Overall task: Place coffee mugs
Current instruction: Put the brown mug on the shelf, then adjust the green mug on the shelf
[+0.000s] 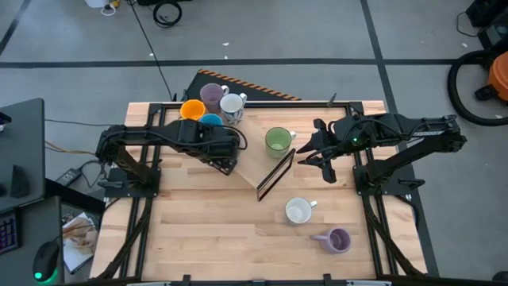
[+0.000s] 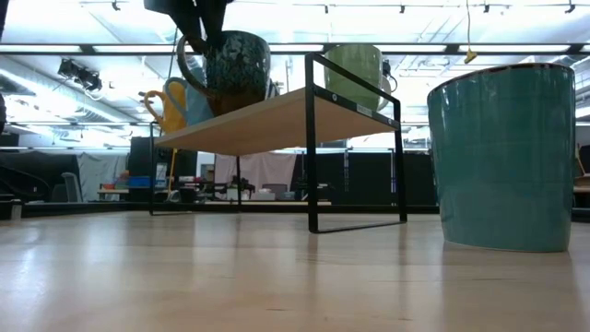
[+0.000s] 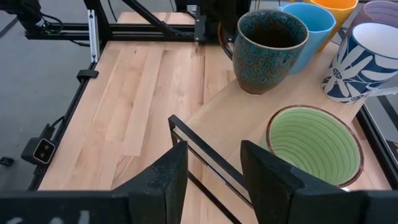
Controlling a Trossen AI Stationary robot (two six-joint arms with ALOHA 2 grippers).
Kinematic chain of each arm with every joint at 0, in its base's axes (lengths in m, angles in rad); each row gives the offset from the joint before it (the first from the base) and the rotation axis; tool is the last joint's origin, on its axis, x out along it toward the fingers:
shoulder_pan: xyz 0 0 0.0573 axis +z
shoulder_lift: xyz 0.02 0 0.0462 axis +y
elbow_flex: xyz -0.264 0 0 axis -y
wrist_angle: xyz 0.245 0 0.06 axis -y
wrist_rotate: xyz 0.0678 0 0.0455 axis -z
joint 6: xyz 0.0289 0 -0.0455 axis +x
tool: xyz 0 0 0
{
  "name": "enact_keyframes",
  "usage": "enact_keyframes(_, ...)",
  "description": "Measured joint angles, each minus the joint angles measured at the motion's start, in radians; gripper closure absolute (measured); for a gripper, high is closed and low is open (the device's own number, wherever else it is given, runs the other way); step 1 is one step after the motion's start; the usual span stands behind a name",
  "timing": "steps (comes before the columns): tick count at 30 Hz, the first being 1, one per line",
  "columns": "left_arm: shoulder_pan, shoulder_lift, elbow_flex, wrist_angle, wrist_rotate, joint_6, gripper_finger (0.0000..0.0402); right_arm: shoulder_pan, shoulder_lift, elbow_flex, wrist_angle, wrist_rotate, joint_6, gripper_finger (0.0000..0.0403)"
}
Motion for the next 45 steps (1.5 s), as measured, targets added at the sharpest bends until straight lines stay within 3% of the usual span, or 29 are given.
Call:
enact_keyframes(10,0.001,-0.002,0.000,-0.001,-0.037,-0.021,0.0230,0.000,0.000,0.000,0.000,0.000,0.002,0.0249)
enact_keyframes(17,0.001,-0.002,0.003,-0.003,-0.004,-0.027,0.0230,0.000,0.000,0.000,0.000,0.000,-0.003,0.0249)
enact_keyframes(37,0.000,-0.082,0.119,-0.063,-0.024,-0.006,0.0230,0.000,0.000,0.000,-0.006,0.000,-0.008,0.0249)
enact_keyframes(41,-0.025,-0.102,0.166,0.026,-0.090,0.071,0.0230,0.000,0.000,0.000,-0.007,0.000,-0.021,0.0249)
enact_keyframes(45,-0.081,-0.126,0.166,0.301,-0.164,0.209,0.0230,0.000,0.000,0.000,-0.014,-0.015,-0.024,0.0249)
